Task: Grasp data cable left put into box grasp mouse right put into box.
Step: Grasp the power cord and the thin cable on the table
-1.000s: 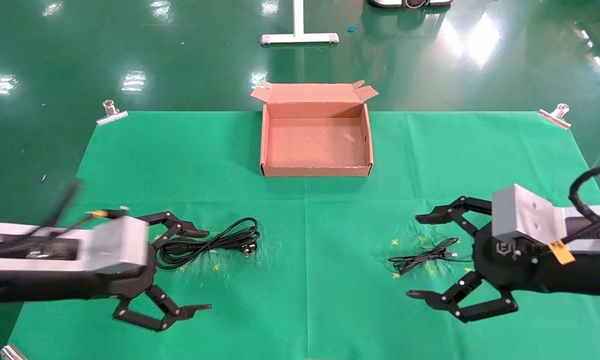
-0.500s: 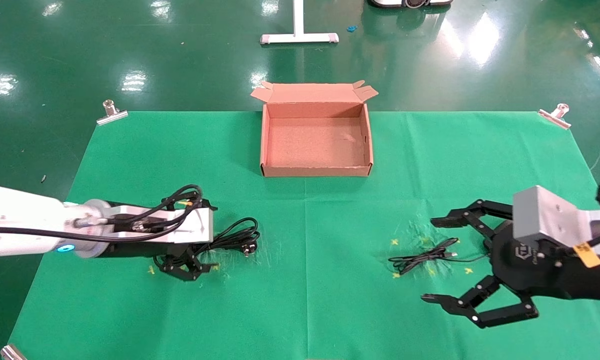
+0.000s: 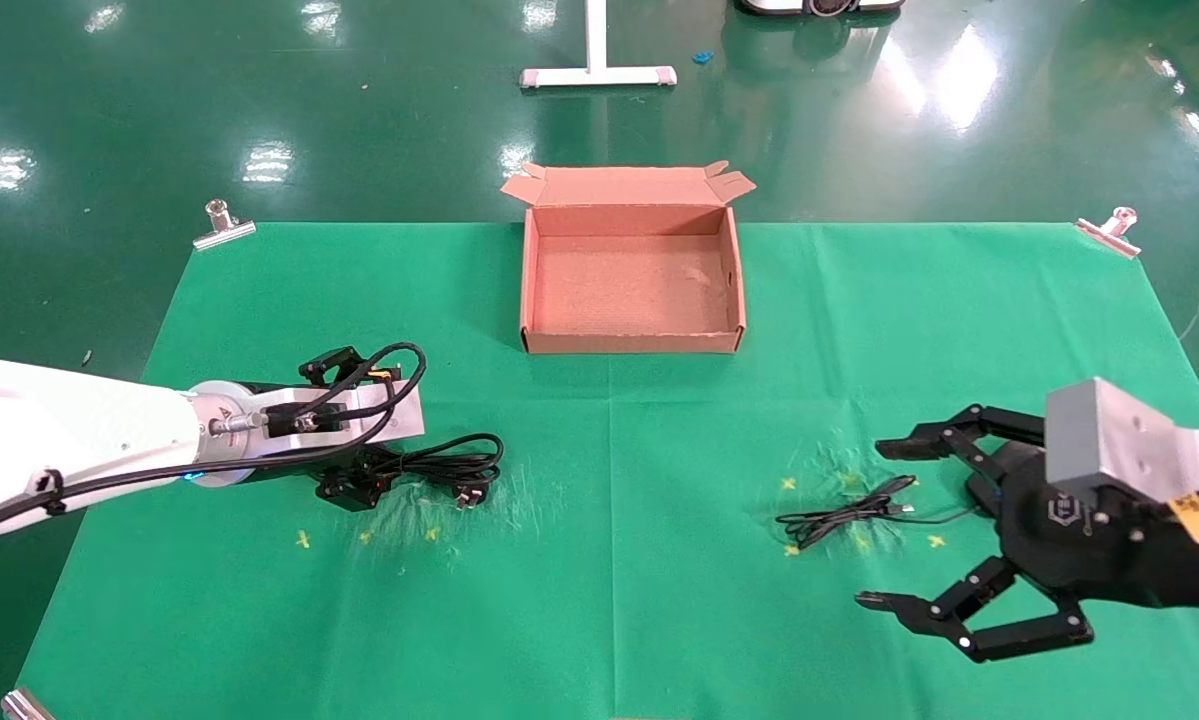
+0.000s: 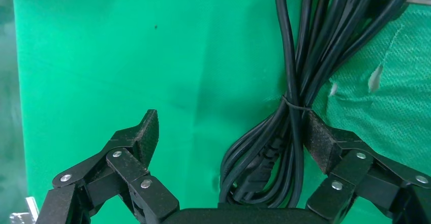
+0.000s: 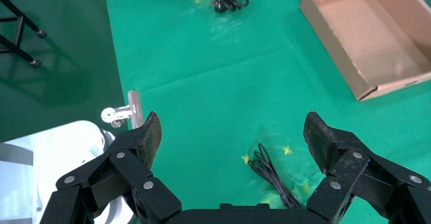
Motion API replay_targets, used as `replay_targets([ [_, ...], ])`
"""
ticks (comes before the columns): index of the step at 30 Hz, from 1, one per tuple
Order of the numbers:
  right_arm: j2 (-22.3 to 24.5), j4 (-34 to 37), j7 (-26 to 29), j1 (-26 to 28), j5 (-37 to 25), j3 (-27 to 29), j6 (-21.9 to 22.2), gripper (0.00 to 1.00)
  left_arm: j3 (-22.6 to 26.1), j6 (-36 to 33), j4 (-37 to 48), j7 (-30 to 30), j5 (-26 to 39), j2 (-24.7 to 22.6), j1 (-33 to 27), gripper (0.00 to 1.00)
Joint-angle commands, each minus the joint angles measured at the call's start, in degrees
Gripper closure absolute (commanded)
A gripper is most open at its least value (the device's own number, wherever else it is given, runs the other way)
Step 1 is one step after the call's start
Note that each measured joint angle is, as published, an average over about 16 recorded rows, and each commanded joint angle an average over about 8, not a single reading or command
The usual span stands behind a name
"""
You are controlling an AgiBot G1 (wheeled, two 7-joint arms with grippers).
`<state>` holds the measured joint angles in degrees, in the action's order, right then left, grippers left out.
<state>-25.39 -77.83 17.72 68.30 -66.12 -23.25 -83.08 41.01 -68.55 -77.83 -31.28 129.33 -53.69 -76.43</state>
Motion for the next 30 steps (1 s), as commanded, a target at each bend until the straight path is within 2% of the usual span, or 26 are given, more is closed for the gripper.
replay_targets([
  [1,-0.06,0.0,0.01,-0.09,-0.32,-0.16,0.16,0.0,-0.01,-0.02,-0.05,-1.56,0.93,-0.42,0.23,0.0],
  [8,-0.42,-0.06,0.3,0.25,-2.14,-1.03,0.13,0.0,-0.49,-0.19,-0.04,-1.7,-0.44,-0.22,0.17,0.0],
  [15,-1.82,-0.03,0.03,1.59,-9.0,-3.93,-0.65,0.0,-0.47,-0.37,-0.03,-1.62,-0.56,-0.22,0.04,0.0],
  [20,-4.06,0.21,1.51,2.72,-15.72,-6.65,-0.04,0.0,-0.47,-0.37,-0.03,-1.62,-0.56,-0.22,0.04,0.0],
  [30,-11.4,0.57,10.06,4.67,-34.73,-11.79,7.59,0.0,-0.47,-0.38,-0.03,-1.62,-0.56,-0.22,0.04,0.0],
])
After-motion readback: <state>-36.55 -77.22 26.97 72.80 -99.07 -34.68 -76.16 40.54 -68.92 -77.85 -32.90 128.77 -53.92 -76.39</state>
